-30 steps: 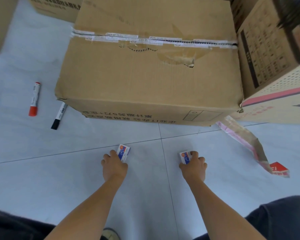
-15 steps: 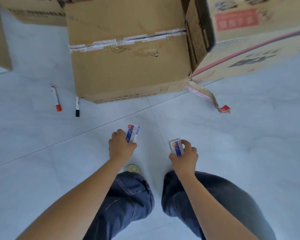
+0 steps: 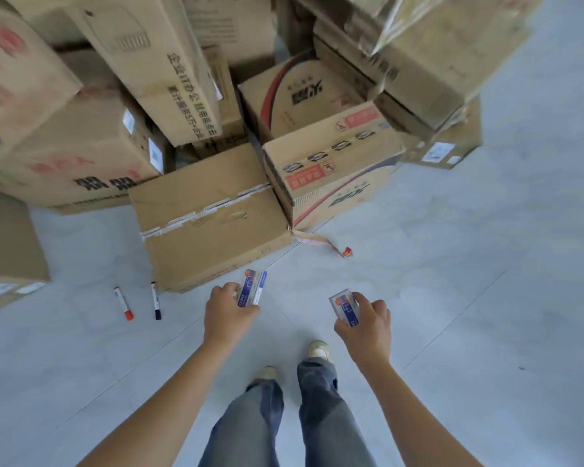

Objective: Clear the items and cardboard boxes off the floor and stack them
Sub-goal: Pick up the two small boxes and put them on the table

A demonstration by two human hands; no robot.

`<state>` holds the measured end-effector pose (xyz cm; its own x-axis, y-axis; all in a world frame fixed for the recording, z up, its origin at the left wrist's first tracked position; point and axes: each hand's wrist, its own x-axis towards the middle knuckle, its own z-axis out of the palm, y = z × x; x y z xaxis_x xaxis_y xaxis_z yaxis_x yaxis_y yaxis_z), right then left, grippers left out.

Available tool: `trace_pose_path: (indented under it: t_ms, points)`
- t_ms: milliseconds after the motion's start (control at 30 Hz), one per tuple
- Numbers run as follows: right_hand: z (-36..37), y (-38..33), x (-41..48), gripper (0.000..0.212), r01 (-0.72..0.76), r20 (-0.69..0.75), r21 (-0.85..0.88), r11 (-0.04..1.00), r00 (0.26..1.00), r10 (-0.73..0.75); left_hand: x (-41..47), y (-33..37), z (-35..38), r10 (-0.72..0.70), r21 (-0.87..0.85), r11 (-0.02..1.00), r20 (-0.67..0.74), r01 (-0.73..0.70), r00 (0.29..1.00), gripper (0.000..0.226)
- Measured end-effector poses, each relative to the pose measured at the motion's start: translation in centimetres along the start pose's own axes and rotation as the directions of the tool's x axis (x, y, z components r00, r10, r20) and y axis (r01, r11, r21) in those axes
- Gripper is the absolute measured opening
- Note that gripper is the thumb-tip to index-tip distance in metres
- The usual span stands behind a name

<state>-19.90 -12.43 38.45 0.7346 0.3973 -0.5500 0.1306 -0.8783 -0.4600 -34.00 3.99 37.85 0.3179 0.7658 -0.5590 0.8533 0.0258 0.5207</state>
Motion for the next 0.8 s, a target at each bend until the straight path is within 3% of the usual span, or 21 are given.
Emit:
trace_pose_path:
  t_ms: [200,433,567,800]
  points:
    - [-6.2,-1.1,-6.3,0.051,-0.064,-0.218,0.094,0.993,0.972,0.083,-4.3,6.0,-4.4,0.259,-0.064,0.964,0.008,-0.258,0.966,0.022]
    - [-5.7,-1.3,-15.2,0.049,-0.095,-0.363,0.285,0.954,0.91,0.199,-9.8,5.6,-8.5,0.447,-0.058,0.892,-0.035,-0.448,0.894,0.038]
    - [-5.3,-1.6,-17.9,0.046,-0.137,-0.369,0.345,0.929,0.89,0.268,-12.7,4.1,-9.4,0.463,-0.083,0.884,0.009,-0.46,0.887,0.031]
    - [-5.0,-0.6,-22.3,0.046,-0.09,-0.474,0.315,0.945,0.848,0.239,-16.1,2.3,-8.0,0.526,-0.091,0.85,0.183,-0.518,0.831,0.033]
